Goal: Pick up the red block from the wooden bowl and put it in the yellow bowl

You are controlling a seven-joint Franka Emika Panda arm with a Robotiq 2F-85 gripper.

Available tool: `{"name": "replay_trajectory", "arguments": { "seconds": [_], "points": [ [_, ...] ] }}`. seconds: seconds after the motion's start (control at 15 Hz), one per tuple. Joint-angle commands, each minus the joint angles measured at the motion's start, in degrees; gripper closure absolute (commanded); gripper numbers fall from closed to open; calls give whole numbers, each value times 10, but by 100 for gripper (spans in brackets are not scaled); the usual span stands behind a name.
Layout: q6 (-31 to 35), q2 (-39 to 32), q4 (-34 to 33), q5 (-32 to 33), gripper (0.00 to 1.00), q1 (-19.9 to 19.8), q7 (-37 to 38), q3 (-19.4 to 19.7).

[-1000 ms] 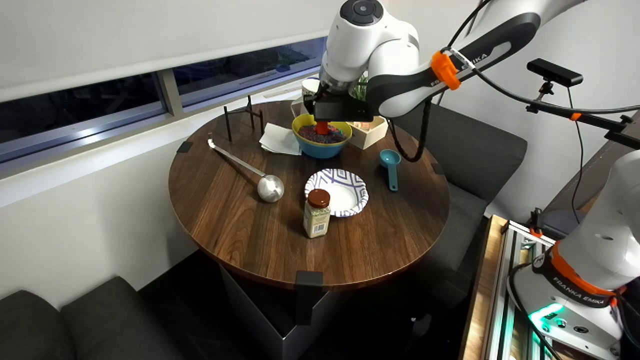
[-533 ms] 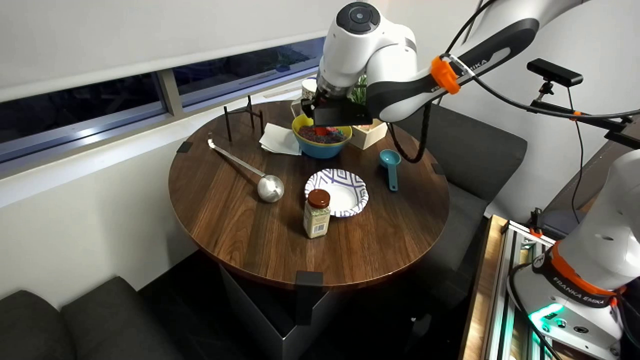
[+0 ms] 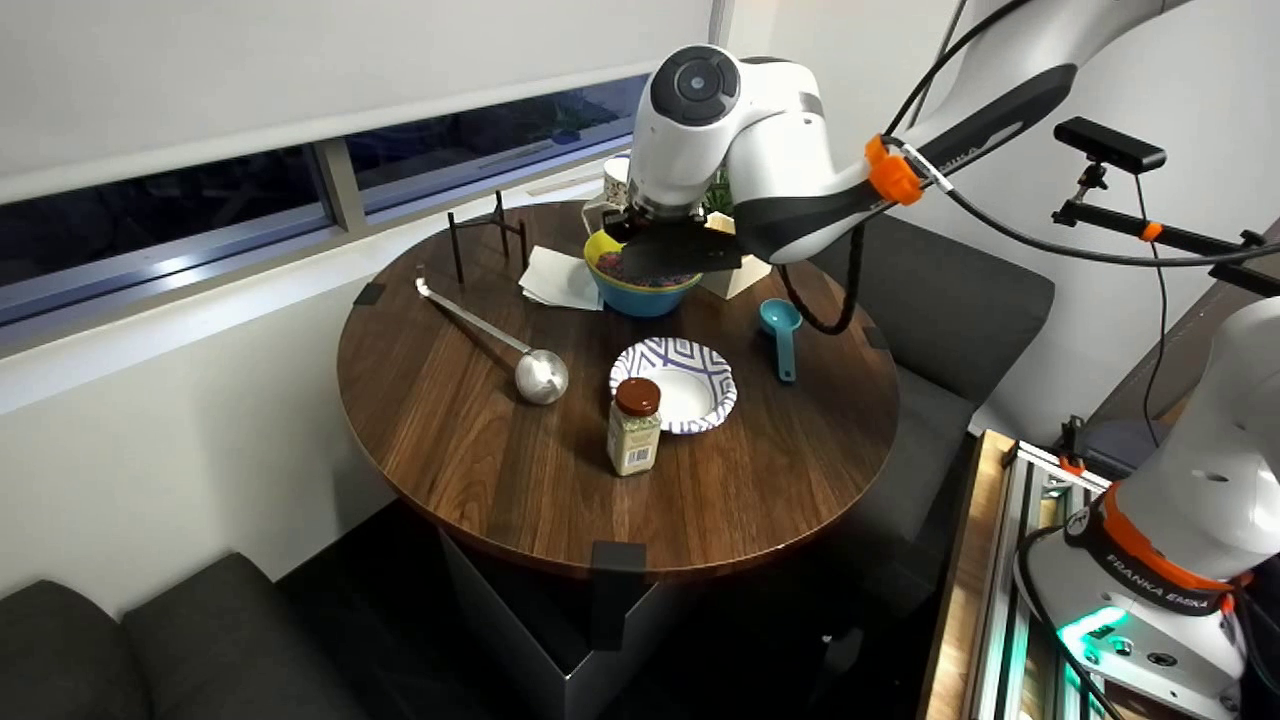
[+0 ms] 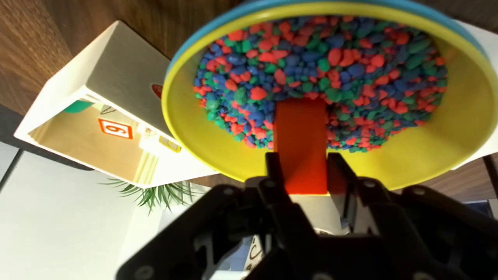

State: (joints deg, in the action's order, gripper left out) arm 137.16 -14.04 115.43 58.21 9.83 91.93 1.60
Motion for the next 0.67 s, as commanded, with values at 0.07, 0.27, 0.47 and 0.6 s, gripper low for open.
{"name": "replay_trajectory", "arguments": {
  "seconds": [0.07,0.27,0.47,0.6],
  "points": [
    [-12,-14,1,39,92,-2,53,-16],
    [15,-15,7,44,92,-6,48,-22],
    [34,-10,20,28,92,-11,20,-31],
    [16,-11,18,24,92,-11,13,-31]
  ]
}}
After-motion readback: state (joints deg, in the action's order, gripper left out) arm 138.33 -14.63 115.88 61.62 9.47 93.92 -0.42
